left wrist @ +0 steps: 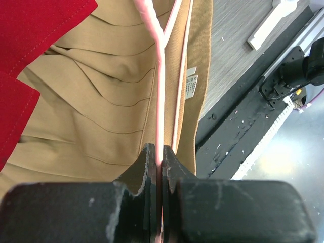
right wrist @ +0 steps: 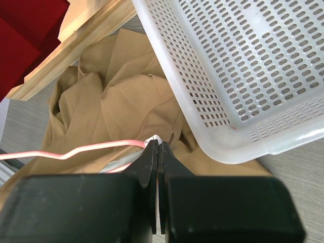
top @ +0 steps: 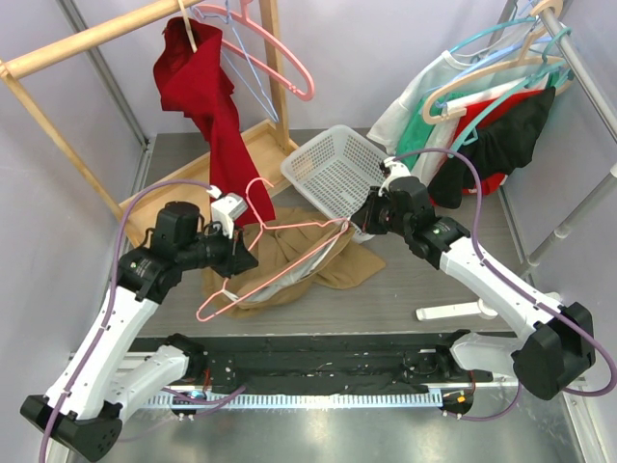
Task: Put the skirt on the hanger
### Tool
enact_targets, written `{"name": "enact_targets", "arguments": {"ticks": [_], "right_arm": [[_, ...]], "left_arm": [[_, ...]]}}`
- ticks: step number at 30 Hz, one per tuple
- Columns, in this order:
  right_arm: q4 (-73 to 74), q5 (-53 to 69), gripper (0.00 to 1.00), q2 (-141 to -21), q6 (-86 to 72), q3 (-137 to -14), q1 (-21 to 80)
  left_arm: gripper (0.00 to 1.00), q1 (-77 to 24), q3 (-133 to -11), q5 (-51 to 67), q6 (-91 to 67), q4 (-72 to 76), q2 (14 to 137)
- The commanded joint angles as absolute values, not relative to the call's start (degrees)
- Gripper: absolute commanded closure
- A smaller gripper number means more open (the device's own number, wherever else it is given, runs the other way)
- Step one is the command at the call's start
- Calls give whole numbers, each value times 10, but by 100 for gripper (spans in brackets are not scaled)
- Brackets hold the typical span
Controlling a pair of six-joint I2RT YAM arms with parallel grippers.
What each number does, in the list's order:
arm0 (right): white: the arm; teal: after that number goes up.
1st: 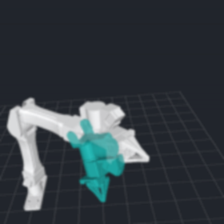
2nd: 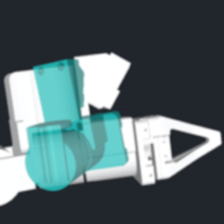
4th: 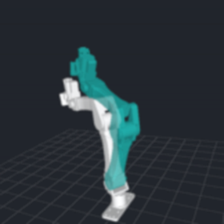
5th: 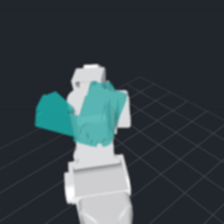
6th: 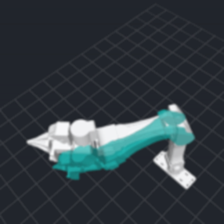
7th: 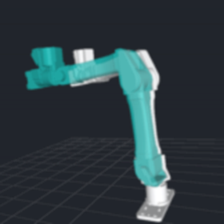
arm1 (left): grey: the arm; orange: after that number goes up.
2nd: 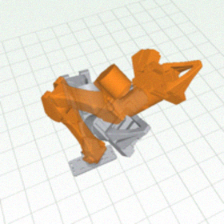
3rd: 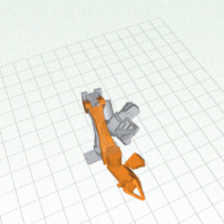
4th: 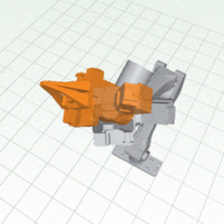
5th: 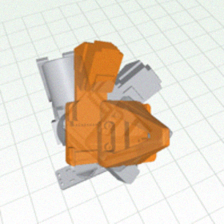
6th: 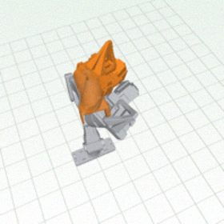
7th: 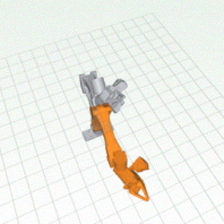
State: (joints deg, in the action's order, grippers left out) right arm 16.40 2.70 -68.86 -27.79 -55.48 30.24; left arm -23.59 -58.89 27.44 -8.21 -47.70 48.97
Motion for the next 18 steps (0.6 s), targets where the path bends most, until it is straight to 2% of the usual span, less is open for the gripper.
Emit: {"name": "enact_targets", "arguments": {"ticks": [1, 18], "right_arm": [[156, 28, 99, -677, -278, -554, 298], [165, 36, 99, -677, -278, -546, 286]], "left_arm": [[100, -234, -613, 265, -70, -484, 478], [100, -234, -622, 270, -55, -501, 481]]}}
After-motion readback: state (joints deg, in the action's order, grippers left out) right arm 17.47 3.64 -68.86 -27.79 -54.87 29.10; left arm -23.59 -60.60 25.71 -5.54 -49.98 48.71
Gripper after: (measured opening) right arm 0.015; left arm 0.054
